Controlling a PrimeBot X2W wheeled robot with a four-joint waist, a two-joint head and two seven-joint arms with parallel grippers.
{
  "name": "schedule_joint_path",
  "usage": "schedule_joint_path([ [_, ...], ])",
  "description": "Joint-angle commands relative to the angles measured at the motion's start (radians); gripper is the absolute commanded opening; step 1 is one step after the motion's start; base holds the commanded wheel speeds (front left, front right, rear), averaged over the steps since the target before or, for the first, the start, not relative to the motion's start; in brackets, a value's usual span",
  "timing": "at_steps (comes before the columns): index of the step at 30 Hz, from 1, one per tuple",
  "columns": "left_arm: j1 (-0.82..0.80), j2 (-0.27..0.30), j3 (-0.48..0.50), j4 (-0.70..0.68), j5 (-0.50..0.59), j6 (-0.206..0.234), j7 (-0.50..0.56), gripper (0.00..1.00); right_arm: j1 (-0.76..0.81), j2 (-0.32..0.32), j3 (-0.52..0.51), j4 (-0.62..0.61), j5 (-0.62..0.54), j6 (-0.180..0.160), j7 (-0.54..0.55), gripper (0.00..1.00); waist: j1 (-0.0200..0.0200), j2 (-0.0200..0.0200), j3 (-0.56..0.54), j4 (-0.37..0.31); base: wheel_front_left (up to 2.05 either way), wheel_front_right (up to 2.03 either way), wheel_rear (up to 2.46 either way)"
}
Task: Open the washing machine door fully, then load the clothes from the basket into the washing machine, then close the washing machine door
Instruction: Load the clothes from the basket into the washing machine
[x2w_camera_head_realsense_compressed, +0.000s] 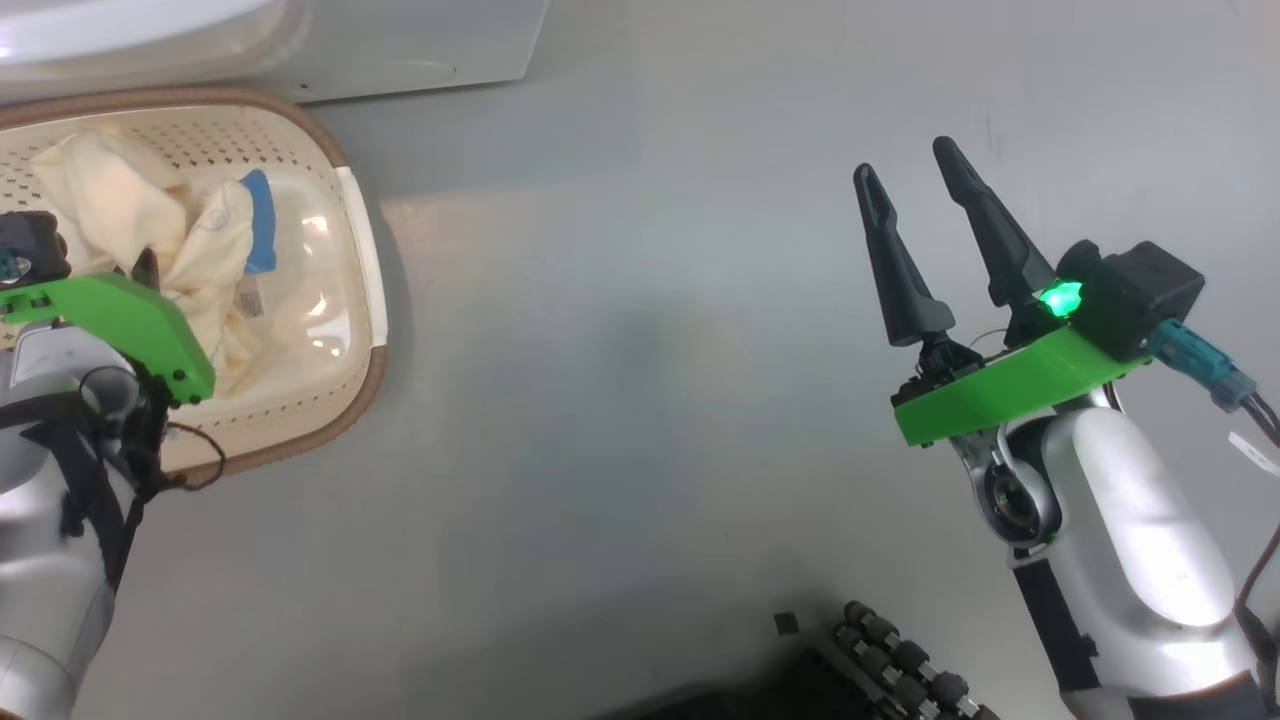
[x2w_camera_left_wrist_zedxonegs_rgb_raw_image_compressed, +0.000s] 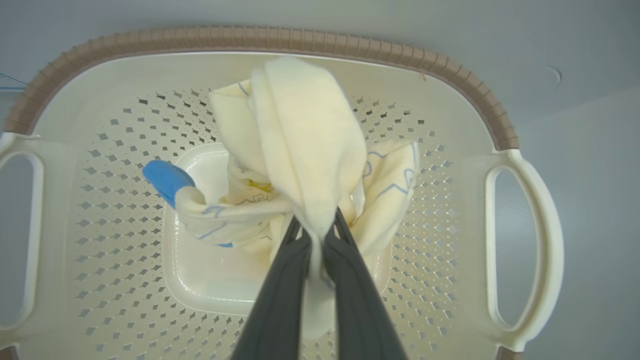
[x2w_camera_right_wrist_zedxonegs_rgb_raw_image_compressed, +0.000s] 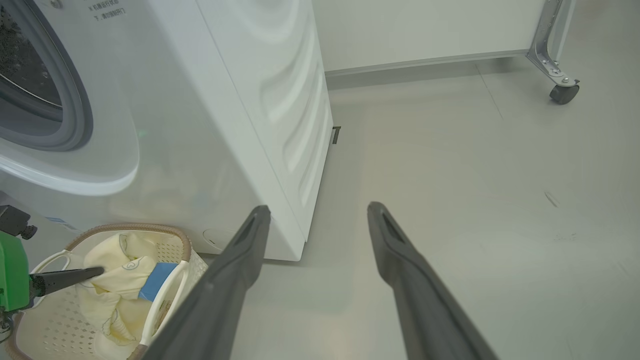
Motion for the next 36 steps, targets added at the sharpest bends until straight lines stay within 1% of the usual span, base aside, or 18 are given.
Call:
schedule_joint_path([
  [1, 0.019, 0.049, 0.012, -0.015, -0.007, 0.000, -0.032, 0.00, 0.037, -0.003, 0.006, -0.020, -0.007, -0.003, -0.006, 1.00, 0.0000, 0.0000, -0.020, 0.009, 0.00, 0.00, 0.00],
  [9, 0.051, 0.064, -0.021, -0.057, -0.003, 0.000, -0.164, 0.00, 0.055, -0.003, -0.005, -0.007, -0.012, -0.003, -0.006, 1.00, 0.0000, 0.0000, -0.085, 0.034, 0.00, 0.00, 0.00],
  [12, 0.058, 0.075, -0.018, -0.076, 0.006, 0.000, -0.188, 0.00, 0.061, -0.003, -0.007, -0.003, -0.014, -0.003, -0.006, 1.00, 0.0000, 0.0000, -0.109, 0.044, 0.00, 0.00, 0.00],
  [15, 0.070, 0.075, 0.005, -0.124, -0.002, 0.000, -0.196, 0.00, 0.070, -0.003, -0.012, 0.003, -0.019, -0.003, -0.006, 1.00, 0.0000, 0.0000, -0.132, 0.058, 0.00, 0.00, 0.00],
  [17, 0.075, 0.089, 0.033, -0.173, 0.020, 0.002, -0.197, 0.00, 0.074, -0.003, -0.016, 0.010, -0.040, -0.003, -0.006, 1.00, 0.0000, 0.0000, -0.142, 0.067, 0.00, 0.00, 0.00],
  [23, 0.154, 0.111, 0.145, -0.349, 0.123, 0.047, -0.197, 0.00, 0.079, -0.003, -0.020, 0.017, -0.042, -0.003, -0.006, 1.00, 0.0000, 0.0000, -0.170, 0.085, 0.00, 0.00, 0.00],
  [26, 0.205, 0.110, 0.203, -0.432, 0.167, 0.060, -0.197, 0.00, 0.083, -0.003, -0.023, 0.022, -0.044, -0.003, -0.006, 1.00, 0.0000, 0.0000, -0.184, 0.092, 0.00, 0.00, 0.00],
  [27, 0.205, 0.110, 0.203, -0.432, 0.167, 0.060, -0.197, 0.00, 0.083, -0.003, -0.023, 0.022, -0.044, -0.003, -0.006, 1.00, 0.0000, 0.0000, -0.184, 0.092, 0.00, 0.00, 0.00],
  [31, 0.267, 0.105, 0.268, -0.532, 0.229, 0.075, -0.197, 0.00, 0.087, -0.003, -0.029, 0.025, -0.047, -0.003, -0.006, 1.00, 0.0000, 0.0000, -0.198, 0.102, 0.00, 0.00, 0.00],
  [36, 0.332, 0.086, 0.331, -0.631, 0.288, 0.082, -0.197, 0.00, 0.094, -0.003, -0.030, 0.033, -0.052, -0.003, -0.006, 1.00, 0.0000, 0.0000, -0.227, 0.115, 0.00, 0.00, 0.00],
])
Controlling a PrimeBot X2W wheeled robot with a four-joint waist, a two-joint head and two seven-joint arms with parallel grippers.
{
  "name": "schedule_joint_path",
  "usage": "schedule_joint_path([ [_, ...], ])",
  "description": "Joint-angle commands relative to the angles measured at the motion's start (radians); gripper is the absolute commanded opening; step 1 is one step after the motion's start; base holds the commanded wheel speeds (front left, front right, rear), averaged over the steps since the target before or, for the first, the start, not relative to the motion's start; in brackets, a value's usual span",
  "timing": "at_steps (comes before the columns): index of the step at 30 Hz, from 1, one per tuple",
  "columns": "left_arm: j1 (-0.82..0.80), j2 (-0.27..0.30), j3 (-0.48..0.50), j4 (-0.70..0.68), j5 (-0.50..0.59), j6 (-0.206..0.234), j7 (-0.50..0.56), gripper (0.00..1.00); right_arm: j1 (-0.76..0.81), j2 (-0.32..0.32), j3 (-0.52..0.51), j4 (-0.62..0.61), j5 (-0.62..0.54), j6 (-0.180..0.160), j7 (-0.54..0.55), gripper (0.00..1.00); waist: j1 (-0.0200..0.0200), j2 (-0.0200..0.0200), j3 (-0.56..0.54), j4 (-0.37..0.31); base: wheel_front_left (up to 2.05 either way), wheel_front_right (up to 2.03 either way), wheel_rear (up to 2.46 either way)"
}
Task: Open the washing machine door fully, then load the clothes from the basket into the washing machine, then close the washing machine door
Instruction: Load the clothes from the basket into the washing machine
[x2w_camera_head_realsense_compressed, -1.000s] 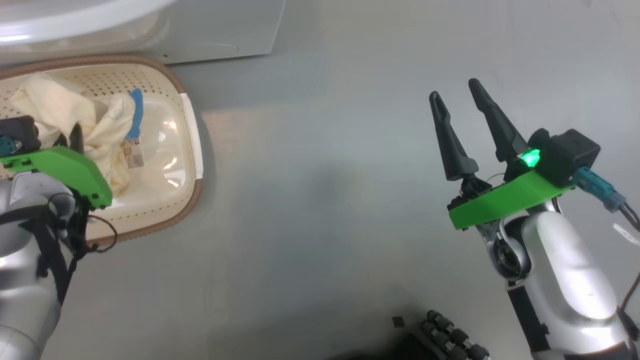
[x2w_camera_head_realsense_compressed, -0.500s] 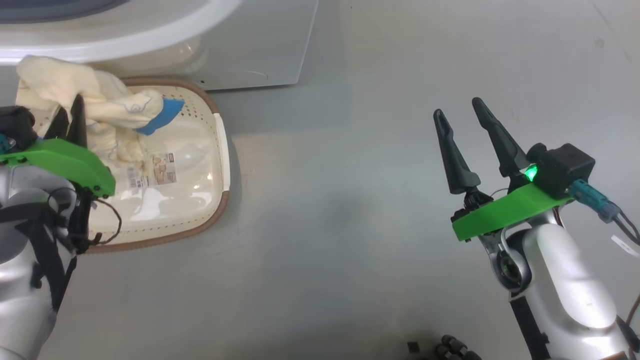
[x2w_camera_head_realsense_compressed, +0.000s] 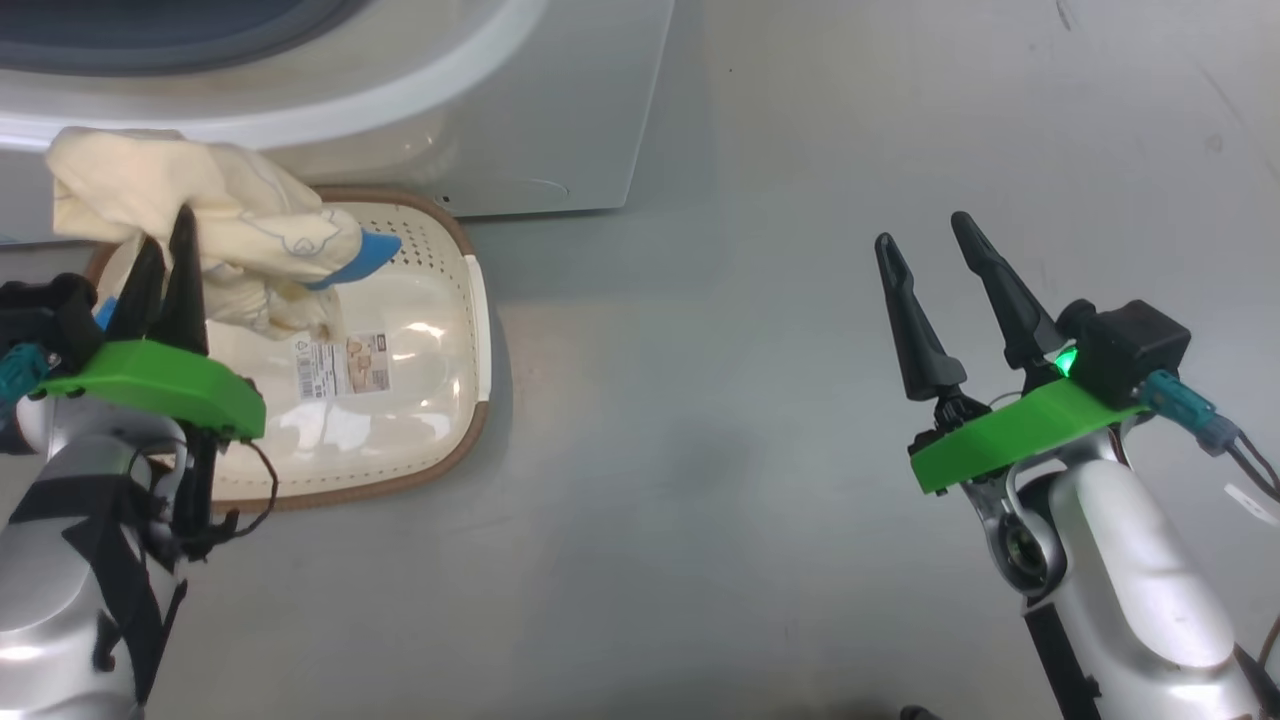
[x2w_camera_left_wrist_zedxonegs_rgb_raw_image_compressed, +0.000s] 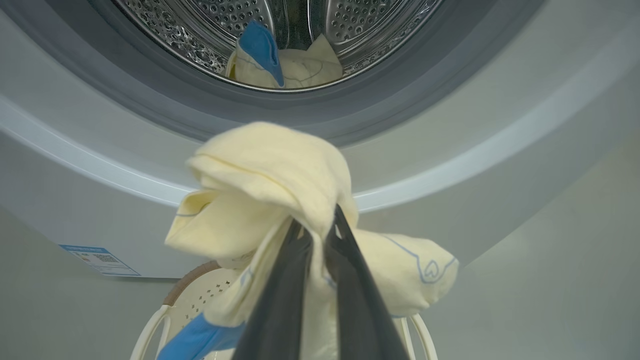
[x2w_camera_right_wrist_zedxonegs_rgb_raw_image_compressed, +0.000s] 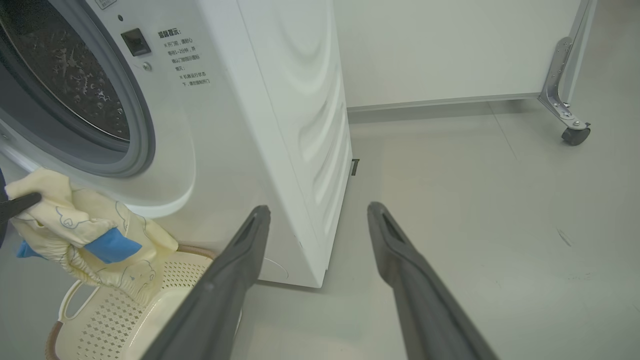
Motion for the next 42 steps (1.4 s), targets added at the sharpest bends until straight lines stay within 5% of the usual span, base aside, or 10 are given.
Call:
schedule_joint_path([
  [1, 0.004, 0.034, 0.050, -0.038, 0.013, 0.004, -0.014, 0.00, 0.023, -0.002, 0.014, -0.022, -0.011, -0.003, -0.006, 1.00, 0.0000, -0.0001, -0.014, 0.005, 0.00, 0.00, 0.00],
  [24, 0.341, -0.140, 0.260, -0.209, 0.152, -0.023, -0.014, 0.00, 0.124, -0.002, -0.005, 0.034, -0.014, -0.003, -0.006, 1.00, 0.0000, -0.0001, -0.297, 0.056, 0.00, 0.00, 0.00],
  [42, 0.207, -0.116, 0.364, -0.267, 0.174, -0.066, -0.014, 0.00, 0.113, -0.002, 0.004, 0.015, -0.013, -0.003, -0.006, 1.00, 0.0000, -0.0001, -0.199, 0.005, 0.00, 0.00, 0.00],
])
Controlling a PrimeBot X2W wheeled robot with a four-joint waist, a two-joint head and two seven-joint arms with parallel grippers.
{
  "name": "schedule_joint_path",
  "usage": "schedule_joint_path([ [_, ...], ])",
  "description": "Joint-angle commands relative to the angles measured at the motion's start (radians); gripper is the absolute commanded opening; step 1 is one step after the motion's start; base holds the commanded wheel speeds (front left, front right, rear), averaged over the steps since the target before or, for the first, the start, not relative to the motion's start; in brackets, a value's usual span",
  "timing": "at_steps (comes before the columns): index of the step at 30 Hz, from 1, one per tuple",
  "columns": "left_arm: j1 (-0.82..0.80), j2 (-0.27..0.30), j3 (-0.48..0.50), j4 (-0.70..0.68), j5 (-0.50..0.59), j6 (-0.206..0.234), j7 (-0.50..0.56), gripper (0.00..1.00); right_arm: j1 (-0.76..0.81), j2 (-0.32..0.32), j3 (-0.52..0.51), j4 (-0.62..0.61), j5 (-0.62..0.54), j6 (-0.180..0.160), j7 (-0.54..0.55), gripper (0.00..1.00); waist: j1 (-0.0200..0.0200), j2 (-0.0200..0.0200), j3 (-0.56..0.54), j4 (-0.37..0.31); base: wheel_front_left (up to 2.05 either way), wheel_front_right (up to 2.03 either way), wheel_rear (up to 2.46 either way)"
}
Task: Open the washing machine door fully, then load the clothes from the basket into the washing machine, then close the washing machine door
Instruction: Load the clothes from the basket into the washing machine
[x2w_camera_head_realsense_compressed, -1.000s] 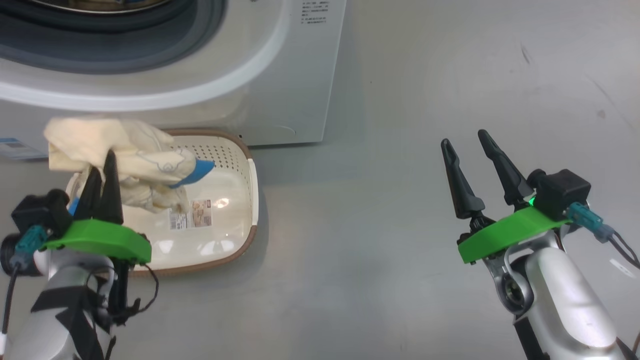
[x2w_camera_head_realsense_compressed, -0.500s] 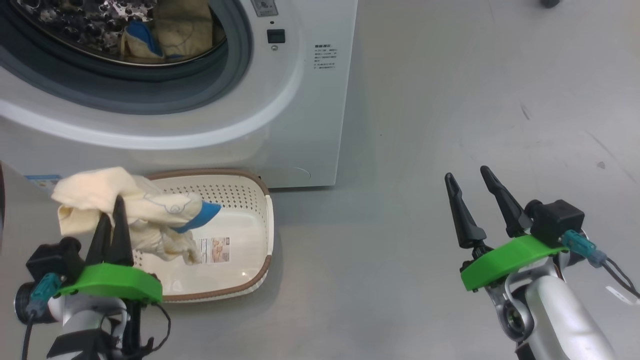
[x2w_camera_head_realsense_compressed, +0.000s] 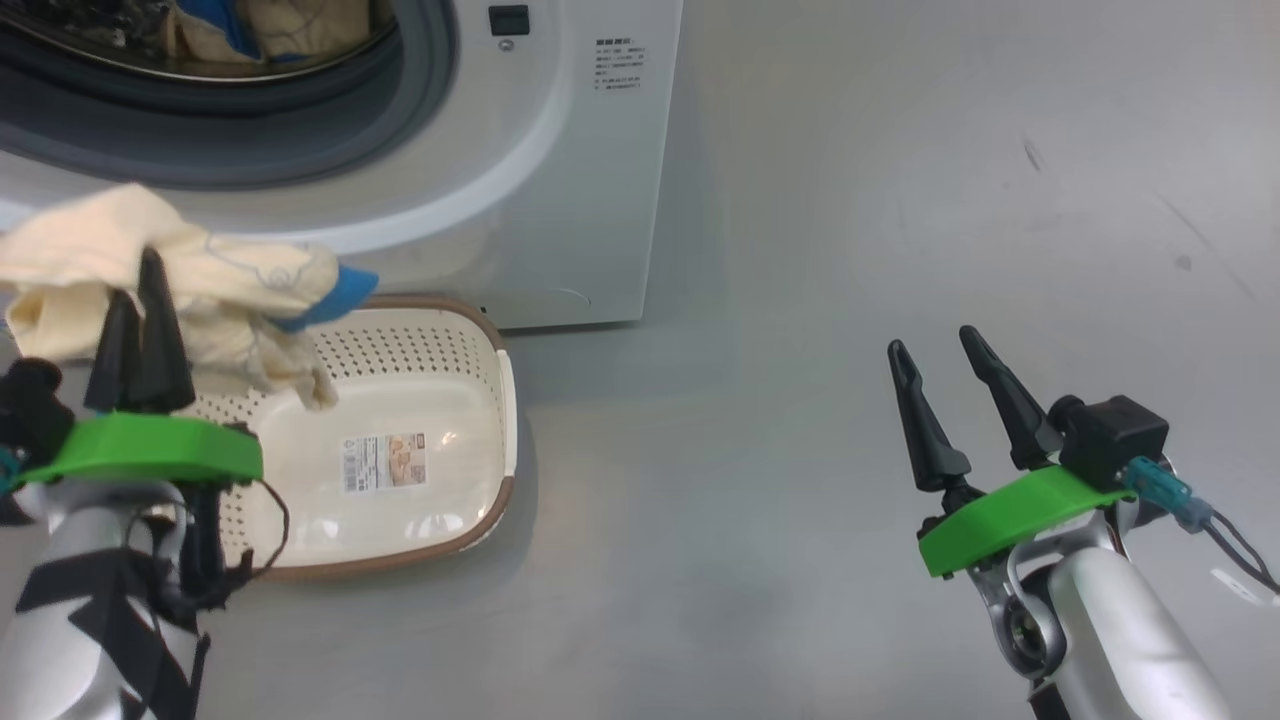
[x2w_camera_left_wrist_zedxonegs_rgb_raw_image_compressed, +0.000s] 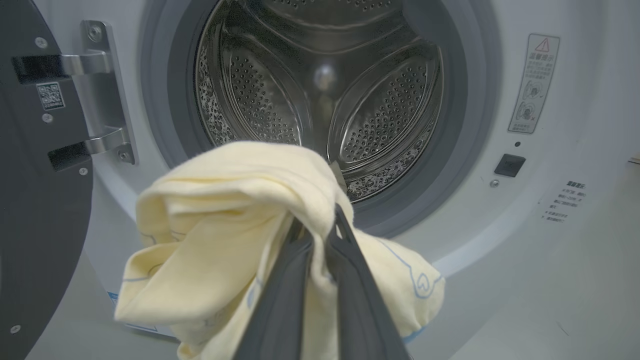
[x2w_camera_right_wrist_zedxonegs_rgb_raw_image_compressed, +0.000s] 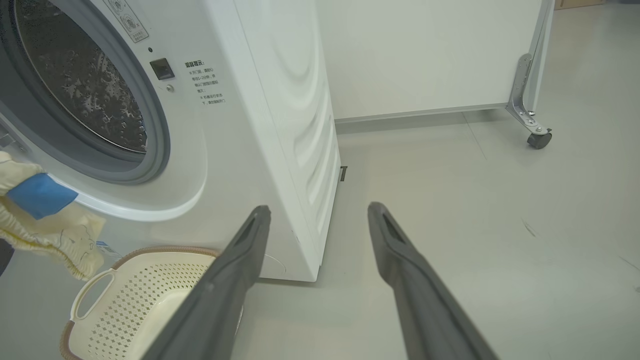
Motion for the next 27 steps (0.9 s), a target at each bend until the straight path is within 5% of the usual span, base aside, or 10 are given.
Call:
schedule_joint_path([
  [1, -0.058, 0.048, 0.042, -0.041, 0.005, -0.003, -0.014, 0.00, -0.028, -0.003, 0.018, -0.039, -0.002, -0.003, -0.006, 1.00, 0.0000, 0.0000, 0.033, -0.016, 0.00, 0.00, 0.00],
  [12, -0.372, 0.147, 0.040, 0.012, -0.052, -0.012, 0.004, 0.00, -0.074, -0.003, 0.022, -0.069, 0.017, -0.003, -0.006, 1.00, 0.0000, 0.0000, 0.185, -0.088, 0.00, 0.00, 0.00],
  [27, -0.811, 0.301, -0.084, 0.156, -0.135, -0.014, 0.091, 0.00, -0.122, -0.003, 0.054, -0.117, 0.084, -0.003, -0.006, 1.00, 0.0000, 0.0000, 0.402, -0.186, 0.00, 0.00, 0.00],
])
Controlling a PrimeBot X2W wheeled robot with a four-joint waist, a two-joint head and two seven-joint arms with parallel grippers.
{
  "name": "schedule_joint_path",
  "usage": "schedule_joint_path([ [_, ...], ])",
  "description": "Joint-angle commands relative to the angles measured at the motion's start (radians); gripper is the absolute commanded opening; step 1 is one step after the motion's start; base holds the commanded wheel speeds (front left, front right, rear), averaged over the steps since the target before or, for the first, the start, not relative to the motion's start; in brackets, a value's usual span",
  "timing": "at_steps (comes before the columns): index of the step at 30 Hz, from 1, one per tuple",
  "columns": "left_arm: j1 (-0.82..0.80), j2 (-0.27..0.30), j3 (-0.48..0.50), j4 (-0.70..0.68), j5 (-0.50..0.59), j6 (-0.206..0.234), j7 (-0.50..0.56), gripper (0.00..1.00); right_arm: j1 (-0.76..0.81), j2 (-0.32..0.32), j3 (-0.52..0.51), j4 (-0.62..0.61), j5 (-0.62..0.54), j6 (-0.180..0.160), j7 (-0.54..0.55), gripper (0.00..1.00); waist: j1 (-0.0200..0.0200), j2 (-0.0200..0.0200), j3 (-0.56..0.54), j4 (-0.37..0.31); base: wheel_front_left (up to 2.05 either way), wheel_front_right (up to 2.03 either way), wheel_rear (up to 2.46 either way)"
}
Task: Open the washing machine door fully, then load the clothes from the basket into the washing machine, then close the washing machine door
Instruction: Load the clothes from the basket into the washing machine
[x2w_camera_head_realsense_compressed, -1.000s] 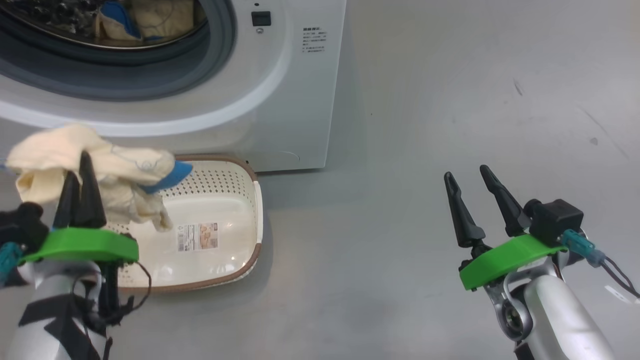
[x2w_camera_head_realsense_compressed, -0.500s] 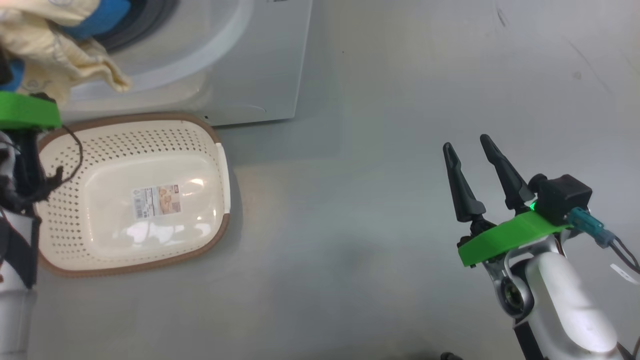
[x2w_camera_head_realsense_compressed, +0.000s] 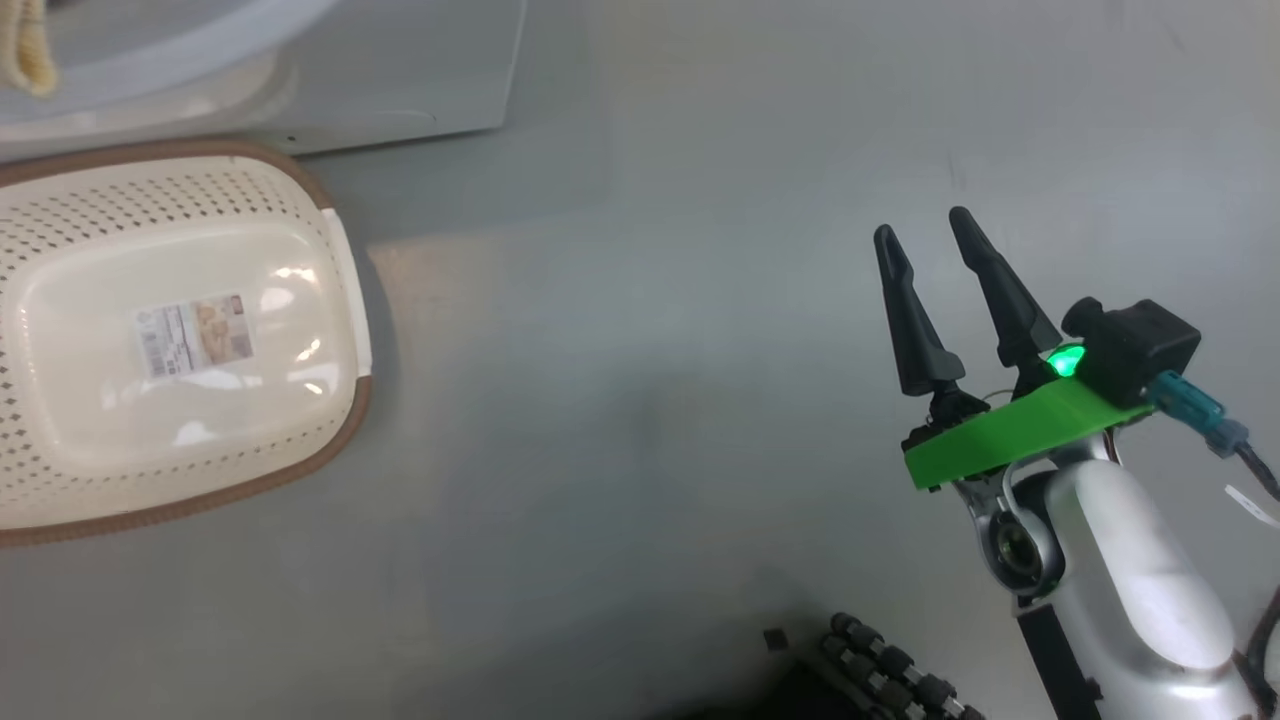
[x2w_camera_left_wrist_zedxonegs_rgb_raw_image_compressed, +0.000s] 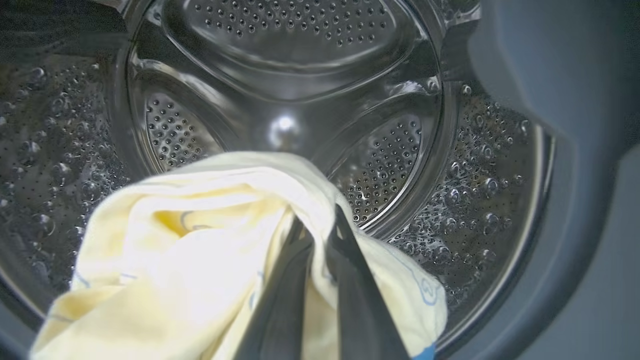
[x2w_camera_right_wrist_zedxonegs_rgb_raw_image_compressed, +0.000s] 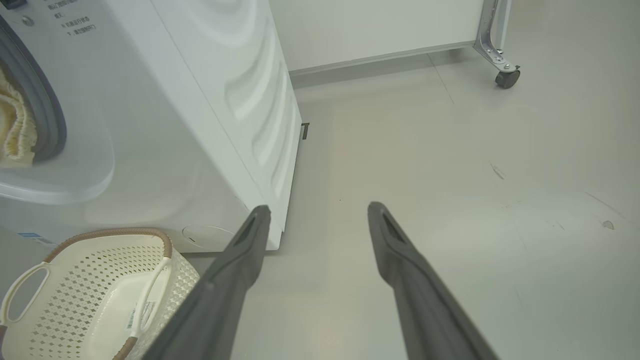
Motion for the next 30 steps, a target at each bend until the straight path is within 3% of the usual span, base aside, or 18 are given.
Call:
schedule_joint_path([
  [1, -0.073, 0.078, 0.012, -0.023, -0.008, -0.003, 0.012, 0.00, -0.005, -0.003, 0.024, -0.033, 0.013, -0.003, -0.006, 1.00, -0.0002, 0.0000, 0.060, -0.034, 0.00, 0.00, 0.00],
  [10, -0.382, 0.218, -0.102, 0.037, -0.034, -0.004, 0.061, 0.00, -0.038, -0.003, 0.076, -0.046, 0.090, -0.003, -0.006, 1.00, -0.0002, 0.0000, 0.168, -0.092, 0.00, 0.00, 0.00],
  [16, -0.502, 0.219, -0.088, 0.115, -0.042, -0.004, -0.023, 0.00, -0.051, -0.003, 0.093, -0.049, 0.113, -0.003, -0.006, 1.00, -0.0002, 0.0000, 0.184, -0.107, 0.00, 0.00, 0.00],
  [30, -0.558, 0.236, -0.245, 0.360, -0.048, -0.004, -0.001, 0.00, -0.068, -0.003, 0.113, -0.043, 0.134, -0.003, -0.006, 1.00, -0.0002, 0.0000, 0.205, -0.136, 0.00, 0.00, 0.00],
])
